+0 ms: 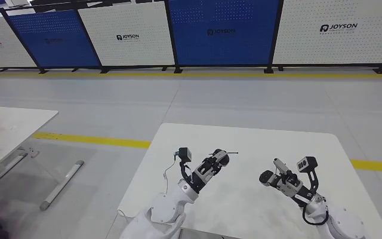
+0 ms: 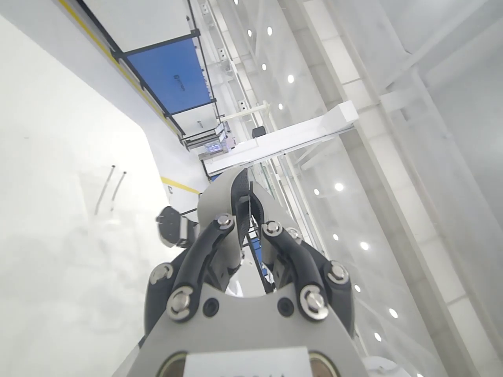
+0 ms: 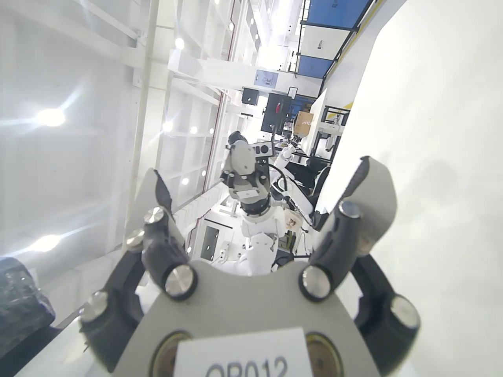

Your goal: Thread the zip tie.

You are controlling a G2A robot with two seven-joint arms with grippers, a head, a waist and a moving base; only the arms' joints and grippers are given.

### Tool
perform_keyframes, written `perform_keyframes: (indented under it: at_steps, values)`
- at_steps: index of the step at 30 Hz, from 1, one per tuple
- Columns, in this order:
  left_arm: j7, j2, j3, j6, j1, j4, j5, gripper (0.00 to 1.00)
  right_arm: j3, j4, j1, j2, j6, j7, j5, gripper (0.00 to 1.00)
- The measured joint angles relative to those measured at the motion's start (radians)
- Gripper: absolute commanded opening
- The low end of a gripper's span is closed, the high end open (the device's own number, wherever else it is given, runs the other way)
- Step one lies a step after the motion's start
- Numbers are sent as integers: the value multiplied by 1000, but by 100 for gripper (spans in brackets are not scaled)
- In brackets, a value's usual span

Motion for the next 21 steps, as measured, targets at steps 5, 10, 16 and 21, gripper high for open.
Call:
perform_keyframes:
  at_steps: [5,10,16,21]
  values:
    - [0,0,-1,0,1,-2,-1,0,0,0,0,0,0,0,0,100]
    - [0,0,-1,0,1,-2,-1,0,0,0,0,0,0,0,0,100]
    - [9,0,4,2,-2,7,29,0,0,0,0,0,0,0,0,100]
    - [32,-2,15,25,-16,53,98,0,0,0,0,0,0,0,0,100]
